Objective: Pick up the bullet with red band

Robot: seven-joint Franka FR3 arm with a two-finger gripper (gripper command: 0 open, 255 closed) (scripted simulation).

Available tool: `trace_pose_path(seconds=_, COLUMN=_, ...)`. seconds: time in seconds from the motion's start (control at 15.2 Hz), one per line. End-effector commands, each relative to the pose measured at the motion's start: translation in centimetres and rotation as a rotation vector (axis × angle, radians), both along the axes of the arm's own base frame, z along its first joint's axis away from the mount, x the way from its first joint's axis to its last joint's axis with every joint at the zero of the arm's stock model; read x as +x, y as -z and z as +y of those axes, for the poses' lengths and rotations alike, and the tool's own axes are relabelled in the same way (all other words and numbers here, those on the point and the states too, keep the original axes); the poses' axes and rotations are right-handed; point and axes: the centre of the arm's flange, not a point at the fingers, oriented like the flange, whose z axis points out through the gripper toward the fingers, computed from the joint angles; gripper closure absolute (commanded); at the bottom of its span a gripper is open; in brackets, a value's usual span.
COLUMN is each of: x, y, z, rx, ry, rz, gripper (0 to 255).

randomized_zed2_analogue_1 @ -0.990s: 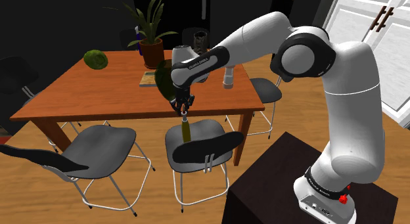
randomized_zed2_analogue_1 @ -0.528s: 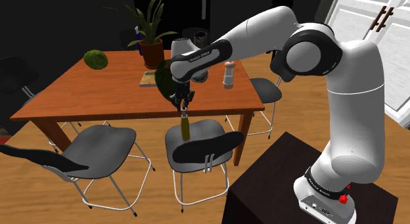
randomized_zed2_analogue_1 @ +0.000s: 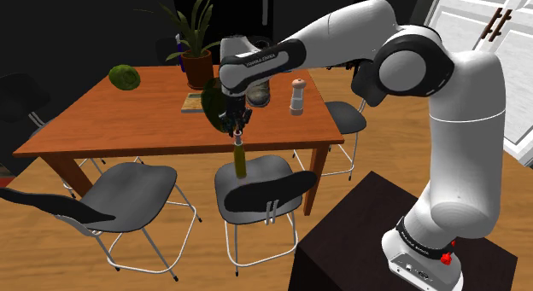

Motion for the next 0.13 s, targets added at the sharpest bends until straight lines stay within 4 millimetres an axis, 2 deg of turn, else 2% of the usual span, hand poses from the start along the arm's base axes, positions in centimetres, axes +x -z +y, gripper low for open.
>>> trace_pose_path(seconds=0.0, x=-0.06, y=-0.75, z=-0.06, rx=0.0, ry=0.0, rz=0.0, gripper=255)
trace_pose_path(seconds=0.07, x=-0.05, y=-0.75, z=-0.06, rx=0.0, ry=0.0, rz=0.0, gripper=255)
